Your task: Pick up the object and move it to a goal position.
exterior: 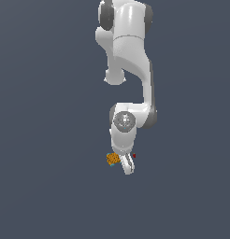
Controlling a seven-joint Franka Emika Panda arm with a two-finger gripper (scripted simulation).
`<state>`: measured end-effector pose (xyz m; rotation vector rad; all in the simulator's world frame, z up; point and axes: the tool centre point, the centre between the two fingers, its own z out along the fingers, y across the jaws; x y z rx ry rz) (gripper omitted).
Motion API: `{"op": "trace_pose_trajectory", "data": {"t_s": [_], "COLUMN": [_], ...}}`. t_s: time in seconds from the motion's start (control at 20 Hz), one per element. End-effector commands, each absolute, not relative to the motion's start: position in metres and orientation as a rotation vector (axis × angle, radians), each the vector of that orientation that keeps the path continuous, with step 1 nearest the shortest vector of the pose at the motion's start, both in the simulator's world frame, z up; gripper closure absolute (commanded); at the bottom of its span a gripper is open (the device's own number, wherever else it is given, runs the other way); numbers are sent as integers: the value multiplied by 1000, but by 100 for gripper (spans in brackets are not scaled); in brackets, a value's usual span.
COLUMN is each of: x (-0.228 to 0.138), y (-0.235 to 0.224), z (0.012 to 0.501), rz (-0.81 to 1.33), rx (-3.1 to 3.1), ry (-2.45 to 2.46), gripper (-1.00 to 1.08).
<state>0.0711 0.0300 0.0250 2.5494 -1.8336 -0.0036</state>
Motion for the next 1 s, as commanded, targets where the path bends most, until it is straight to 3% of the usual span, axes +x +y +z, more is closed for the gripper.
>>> {"op": "trace_pose_trajectory", "data": {"t_s": [0.0, 0.4, 0.95], "x": [68, 48, 4], "y": [25, 0, -54], "z": [34, 79, 176], "rz": [-2, -3, -5], "rx": [2550, 2551, 2552], "ry": [-1835, -1836, -1838], "gripper": [108, 108, 108]}}
